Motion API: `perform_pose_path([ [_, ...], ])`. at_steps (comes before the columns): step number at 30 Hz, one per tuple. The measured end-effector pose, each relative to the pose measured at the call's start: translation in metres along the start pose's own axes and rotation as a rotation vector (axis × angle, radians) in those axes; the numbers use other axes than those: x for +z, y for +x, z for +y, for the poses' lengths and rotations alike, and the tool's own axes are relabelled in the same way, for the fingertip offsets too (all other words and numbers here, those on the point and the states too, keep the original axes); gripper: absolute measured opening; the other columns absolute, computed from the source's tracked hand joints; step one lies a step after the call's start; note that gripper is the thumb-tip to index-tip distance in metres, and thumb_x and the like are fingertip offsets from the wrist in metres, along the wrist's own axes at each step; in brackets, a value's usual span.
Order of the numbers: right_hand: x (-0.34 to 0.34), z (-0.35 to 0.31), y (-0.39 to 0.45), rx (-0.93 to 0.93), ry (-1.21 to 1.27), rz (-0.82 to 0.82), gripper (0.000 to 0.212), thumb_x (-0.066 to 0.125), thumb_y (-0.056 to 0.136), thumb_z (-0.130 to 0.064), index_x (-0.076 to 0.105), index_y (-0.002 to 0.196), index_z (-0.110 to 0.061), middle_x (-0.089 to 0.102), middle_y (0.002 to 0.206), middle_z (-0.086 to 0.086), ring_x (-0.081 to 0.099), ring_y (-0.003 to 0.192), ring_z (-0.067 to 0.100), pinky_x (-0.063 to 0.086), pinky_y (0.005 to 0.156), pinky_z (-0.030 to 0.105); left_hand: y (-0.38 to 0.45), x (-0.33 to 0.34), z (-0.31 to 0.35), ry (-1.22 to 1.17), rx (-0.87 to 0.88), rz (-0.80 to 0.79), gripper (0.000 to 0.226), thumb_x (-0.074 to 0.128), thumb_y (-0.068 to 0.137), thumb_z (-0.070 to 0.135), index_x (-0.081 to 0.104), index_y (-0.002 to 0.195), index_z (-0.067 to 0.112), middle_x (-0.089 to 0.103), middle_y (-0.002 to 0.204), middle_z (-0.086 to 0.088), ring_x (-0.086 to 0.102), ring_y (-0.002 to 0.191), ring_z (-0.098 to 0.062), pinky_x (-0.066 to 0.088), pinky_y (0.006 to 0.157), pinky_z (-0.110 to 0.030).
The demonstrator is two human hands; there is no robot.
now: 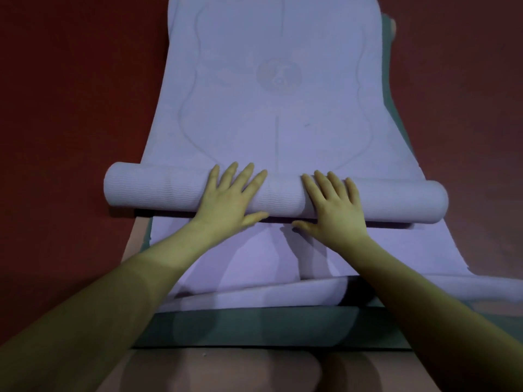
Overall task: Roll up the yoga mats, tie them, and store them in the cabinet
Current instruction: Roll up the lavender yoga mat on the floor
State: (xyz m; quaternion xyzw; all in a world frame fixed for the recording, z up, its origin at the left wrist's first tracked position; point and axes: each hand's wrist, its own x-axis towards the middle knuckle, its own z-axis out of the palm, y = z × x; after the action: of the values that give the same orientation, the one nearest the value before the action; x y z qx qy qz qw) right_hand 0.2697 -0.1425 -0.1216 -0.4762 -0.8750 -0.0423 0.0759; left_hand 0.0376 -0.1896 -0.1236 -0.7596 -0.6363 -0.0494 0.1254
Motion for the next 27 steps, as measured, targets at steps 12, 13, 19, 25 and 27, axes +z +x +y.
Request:
perform_pose_path([
  [12,-0.006,0.021,0.033,-0.074,-0.056,-0.093,0.101,0.072,0.059,-0.07,0.04,0.144,-0.024,0.052,0.134,0.008,0.051,0.121,0.034,0.027,0.096,0.07,0.029,-0.009,-0.012,0.082,-0.024,-0.235,0.101,0.055,0.07,0.075,0.011,0.151,0.034,0.042,0.14,-0.007,0.046,0.117,-0.035,0.029,0.102,-0.049],
  [13,-0.004,0.022,0.03,-0.098,-0.052,-0.02,0.097,0.075,0.056,-0.068,0.05,0.137,-0.02,0.059,0.122,0.009,0.058,0.108,0.034,0.034,0.091,0.068,0.026,-0.007,-0.011,0.101,-0.002,-0.154,0.1,0.062,0.066,0.074,0.025,0.149,0.033,0.052,0.13,-0.007,0.052,0.107,-0.034,0.036,0.096,-0.047],
  [19,0.003,0.021,0.008,-0.184,-0.021,0.228,0.079,0.072,0.065,-0.065,0.053,0.125,-0.019,0.064,0.104,0.005,0.06,0.088,0.03,0.04,0.084,0.049,0.005,0.005,-0.007,0.119,0.081,0.158,0.1,0.072,0.046,0.074,0.048,0.133,0.03,0.065,0.096,-0.006,0.059,0.073,-0.03,0.049,0.075,-0.04],
  [25,-0.006,0.015,-0.036,-0.197,0.023,0.214,0.077,0.051,0.072,-0.074,0.058,0.126,-0.019,0.065,0.105,0.003,0.061,0.087,0.029,0.039,0.081,0.044,-0.03,-0.002,0.007,0.046,0.151,0.263,0.099,0.066,0.049,0.079,0.039,0.131,0.029,0.065,0.087,-0.004,0.055,0.063,-0.026,0.047,0.065,-0.034],
  [27,-0.007,0.012,-0.053,-0.196,0.03,0.217,0.075,0.052,0.074,-0.073,0.057,0.127,-0.02,0.065,0.106,0.002,0.061,0.089,0.028,0.038,0.082,0.043,-0.045,-0.006,0.016,0.056,0.162,0.271,0.098,0.063,0.052,0.08,0.04,0.132,0.029,0.065,0.086,-0.004,0.054,0.063,-0.026,0.047,0.063,-0.034],
])
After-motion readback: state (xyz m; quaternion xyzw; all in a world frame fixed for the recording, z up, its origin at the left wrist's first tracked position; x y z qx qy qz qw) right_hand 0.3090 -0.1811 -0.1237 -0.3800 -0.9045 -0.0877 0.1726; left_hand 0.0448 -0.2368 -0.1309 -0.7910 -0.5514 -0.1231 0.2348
